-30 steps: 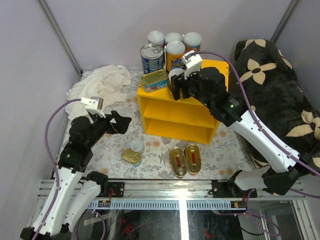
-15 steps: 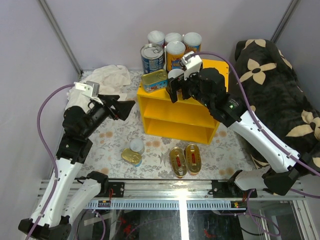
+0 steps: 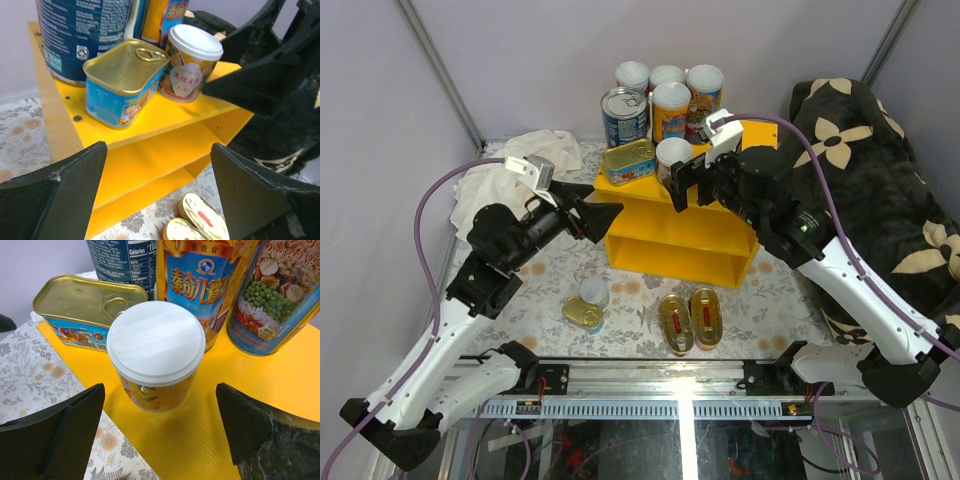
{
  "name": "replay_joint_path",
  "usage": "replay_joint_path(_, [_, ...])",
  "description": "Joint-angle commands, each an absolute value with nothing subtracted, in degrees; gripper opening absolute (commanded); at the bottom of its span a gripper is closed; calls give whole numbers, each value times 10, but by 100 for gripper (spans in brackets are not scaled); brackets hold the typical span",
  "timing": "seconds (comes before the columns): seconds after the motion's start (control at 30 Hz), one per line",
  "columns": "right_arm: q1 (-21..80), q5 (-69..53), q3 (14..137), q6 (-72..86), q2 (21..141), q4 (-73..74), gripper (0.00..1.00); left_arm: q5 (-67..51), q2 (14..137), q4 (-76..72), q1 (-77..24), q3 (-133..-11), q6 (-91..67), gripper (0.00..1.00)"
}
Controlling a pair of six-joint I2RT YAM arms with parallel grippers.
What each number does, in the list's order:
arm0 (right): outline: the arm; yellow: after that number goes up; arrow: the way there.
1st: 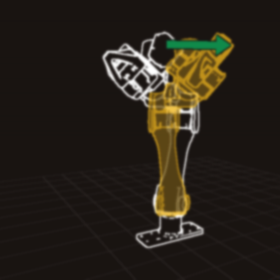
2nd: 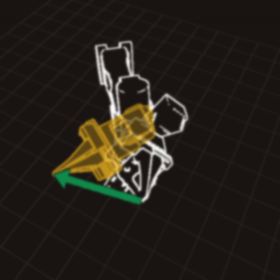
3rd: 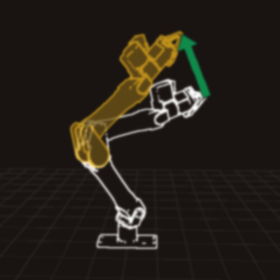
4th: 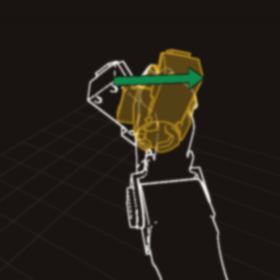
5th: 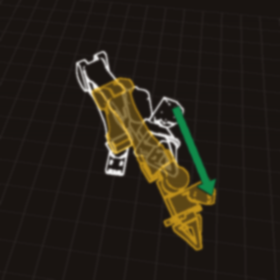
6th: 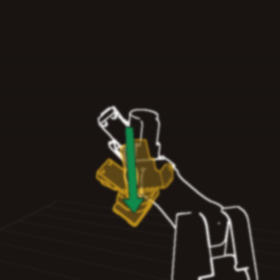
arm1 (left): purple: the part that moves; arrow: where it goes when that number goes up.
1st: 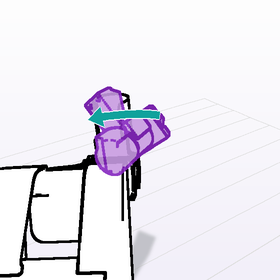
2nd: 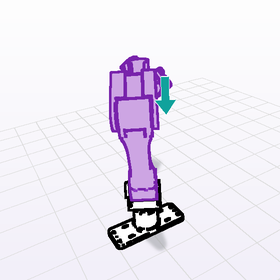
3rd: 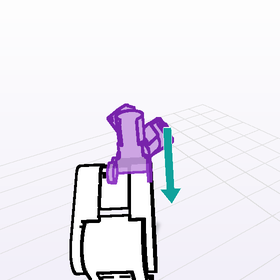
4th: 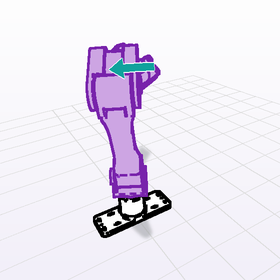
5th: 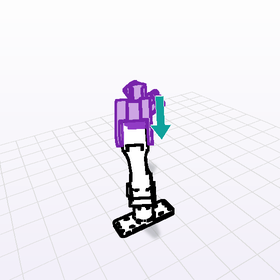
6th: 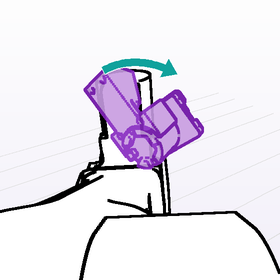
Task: Place and organize the canned foods onto the counter
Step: Place the canned food on the counter, then adjust the canned food at the center of the board.
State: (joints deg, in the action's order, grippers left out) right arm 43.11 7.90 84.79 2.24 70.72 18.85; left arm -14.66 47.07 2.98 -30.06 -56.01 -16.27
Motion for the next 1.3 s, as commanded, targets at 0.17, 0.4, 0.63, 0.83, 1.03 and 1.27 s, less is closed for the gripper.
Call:
replay_joint_path(0.17, [429,79,827,29,686,159,99,26,514,5,-340,-607,-150,78])
replay_joint_path(0.4, [429,78,812,24,674,155,99,73,545,5,-356,-615,-147,72])
replay_joint_path(0.63, [428,75,807,22,673,153,99,113,551,6,-359,-618,-152,68])
replay_joint_path(0.83, [429,72,802,22,672,153,100,134,557,16,-359,-625,-157,68])
replay_joint_path(1.03, [428,69,795,25,666,147,100,146,566,29,-359,-631,-160,68])
replay_joint_path(1.27, [427,36,784,24,655,126,81,171,575,48,-359,-646,-158,68])
